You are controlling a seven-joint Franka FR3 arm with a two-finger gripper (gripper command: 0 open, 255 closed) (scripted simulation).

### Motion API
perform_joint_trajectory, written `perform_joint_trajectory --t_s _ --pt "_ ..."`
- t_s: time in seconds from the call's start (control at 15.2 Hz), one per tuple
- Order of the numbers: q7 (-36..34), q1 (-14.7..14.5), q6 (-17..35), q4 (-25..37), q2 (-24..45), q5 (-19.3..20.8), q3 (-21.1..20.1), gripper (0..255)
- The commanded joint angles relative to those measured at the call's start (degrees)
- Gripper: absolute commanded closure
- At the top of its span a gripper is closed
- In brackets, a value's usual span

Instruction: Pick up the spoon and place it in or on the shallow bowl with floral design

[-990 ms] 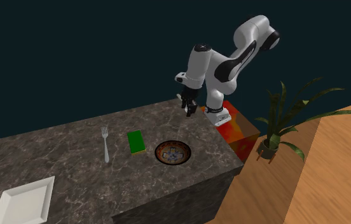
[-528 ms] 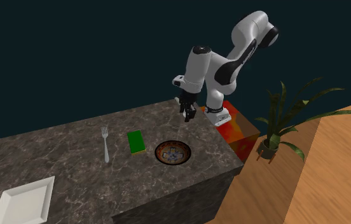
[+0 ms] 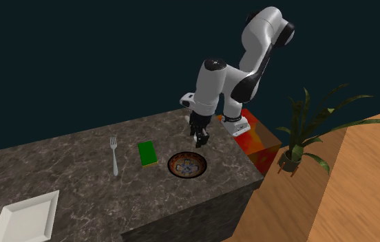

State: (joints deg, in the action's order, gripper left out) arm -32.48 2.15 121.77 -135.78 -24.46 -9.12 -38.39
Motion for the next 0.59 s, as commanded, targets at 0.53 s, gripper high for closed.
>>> perform_joint_trajectory --t_s 0.53 --pt "-21.06 4.3 -3.19 24.25 29.53 22.77 -13.19 255"
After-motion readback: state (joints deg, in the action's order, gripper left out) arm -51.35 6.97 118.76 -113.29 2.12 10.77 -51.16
